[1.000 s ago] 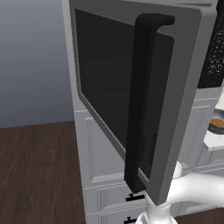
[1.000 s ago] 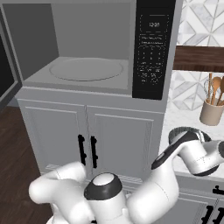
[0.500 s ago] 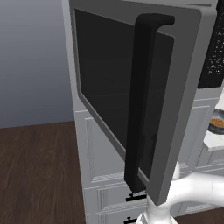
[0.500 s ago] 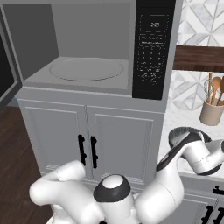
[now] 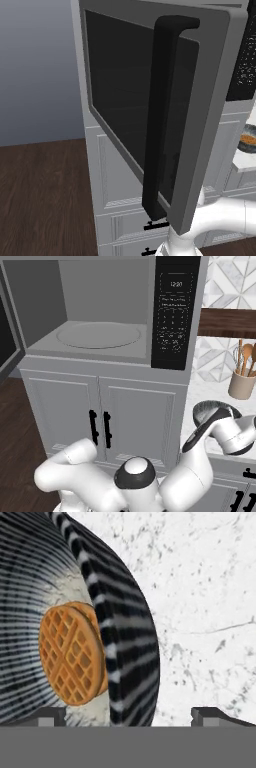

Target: Open the microwave, place the bowl with waffle inside the microwave, then close the microwave door and turn it on.

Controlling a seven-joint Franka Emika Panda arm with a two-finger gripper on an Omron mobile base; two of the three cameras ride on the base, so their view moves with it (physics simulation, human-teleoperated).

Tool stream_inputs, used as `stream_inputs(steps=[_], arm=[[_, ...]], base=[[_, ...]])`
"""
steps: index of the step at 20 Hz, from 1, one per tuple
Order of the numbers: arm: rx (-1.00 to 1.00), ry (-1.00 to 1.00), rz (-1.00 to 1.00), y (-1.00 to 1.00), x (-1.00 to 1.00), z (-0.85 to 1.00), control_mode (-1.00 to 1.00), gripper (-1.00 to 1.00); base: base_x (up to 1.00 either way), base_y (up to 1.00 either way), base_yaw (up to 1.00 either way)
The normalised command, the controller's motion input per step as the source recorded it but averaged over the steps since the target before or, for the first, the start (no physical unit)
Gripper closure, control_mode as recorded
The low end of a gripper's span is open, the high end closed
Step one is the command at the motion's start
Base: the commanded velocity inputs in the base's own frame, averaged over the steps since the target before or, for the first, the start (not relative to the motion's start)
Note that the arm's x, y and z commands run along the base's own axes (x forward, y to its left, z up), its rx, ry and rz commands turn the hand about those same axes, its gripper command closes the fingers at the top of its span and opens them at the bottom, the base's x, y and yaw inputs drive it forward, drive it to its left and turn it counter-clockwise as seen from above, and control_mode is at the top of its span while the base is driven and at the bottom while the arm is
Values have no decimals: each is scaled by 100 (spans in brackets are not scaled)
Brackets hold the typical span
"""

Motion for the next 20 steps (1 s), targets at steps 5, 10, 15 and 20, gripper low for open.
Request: stream_inputs(steps=[5,10,15,20], arm=[[1,5,0,0,7,-10,-100,100],[0,0,0,0,0,0,-100,100],[0,0,0,0,-5,0,-100,100],[0,-7,-2,0,-69,14,-100,100]], base=[[0,0,0],[0,0,0],[0,0,0],[0,0,0]])
